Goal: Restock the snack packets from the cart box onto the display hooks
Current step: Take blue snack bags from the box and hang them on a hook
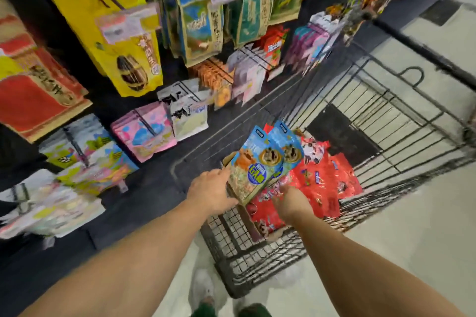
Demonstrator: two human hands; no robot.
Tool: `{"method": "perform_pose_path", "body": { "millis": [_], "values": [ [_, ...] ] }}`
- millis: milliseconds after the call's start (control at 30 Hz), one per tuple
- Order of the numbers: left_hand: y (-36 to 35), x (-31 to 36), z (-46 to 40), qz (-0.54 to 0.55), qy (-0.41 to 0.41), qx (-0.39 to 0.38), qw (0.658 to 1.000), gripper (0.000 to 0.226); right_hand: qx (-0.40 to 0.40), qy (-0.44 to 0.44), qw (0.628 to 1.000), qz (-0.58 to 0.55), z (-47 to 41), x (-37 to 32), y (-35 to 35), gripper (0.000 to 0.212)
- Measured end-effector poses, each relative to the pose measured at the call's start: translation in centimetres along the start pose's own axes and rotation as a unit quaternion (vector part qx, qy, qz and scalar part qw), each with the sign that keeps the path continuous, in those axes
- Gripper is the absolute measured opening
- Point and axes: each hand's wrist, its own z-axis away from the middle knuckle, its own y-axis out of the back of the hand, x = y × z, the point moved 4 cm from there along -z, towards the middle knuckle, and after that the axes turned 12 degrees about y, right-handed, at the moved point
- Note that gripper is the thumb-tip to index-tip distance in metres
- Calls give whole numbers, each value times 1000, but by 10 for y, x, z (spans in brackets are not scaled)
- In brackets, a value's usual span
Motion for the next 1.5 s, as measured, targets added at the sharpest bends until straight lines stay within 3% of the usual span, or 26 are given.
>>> {"method": "perform_pose_path", "body": {
  "millis": [400, 667, 833, 900, 1000, 1100, 1167, 1233, 1300, 1333, 1400, 1500],
  "values": [
    [-60, 10, -64, 40, 95, -58, 993, 87, -1, -18, 992, -126, -113, 31, -30, 25],
    [-68, 10, -80, 71, 118, -66, 988, 84, 13, -81, 980, -180, -142, 38, -49, 25],
    [-63, 12, -86, 152, 143, -82, 975, 82, 28, -43, 975, -217, -138, 40, -35, 26],
    [-51, 18, -89, 225, 151, -74, 960, 79, 35, -9, 978, -205, -133, 41, -22, 30],
    [-33, 24, -94, 381, 183, -62, 904, 89, 10, 40, 966, -255, -127, 47, -6, 34],
    [-31, 18, -102, 466, 225, -63, 854, 109, -47, 67, 944, -319, -123, 52, 4, 61],
    [-36, 13, -102, 494, 242, -87, 831, 109, -89, 70, 927, -358, -119, 51, 7, 66],
    [-44, 5, -101, 528, 252, -132, 800, 91, -139, 81, 912, -376, -113, 45, 4, 45],
    [-50, -1, -95, 556, 246, -203, 767, 58, -171, 87, 910, -367, -113, 46, -4, 16],
    [-54, -5, -92, 564, 244, -219, 758, 44, -162, 80, 914, -362, -113, 48, -9, 12],
    [-57, -18, -87, 562, 246, -201, 764, 22, -82, 35, 926, -366, -117, 55, -18, 12],
    [-61, -37, -86, 552, 277, -140, 774, 16, 104, -46, 957, -268, -123, 67, -14, 11]
  ]
}}
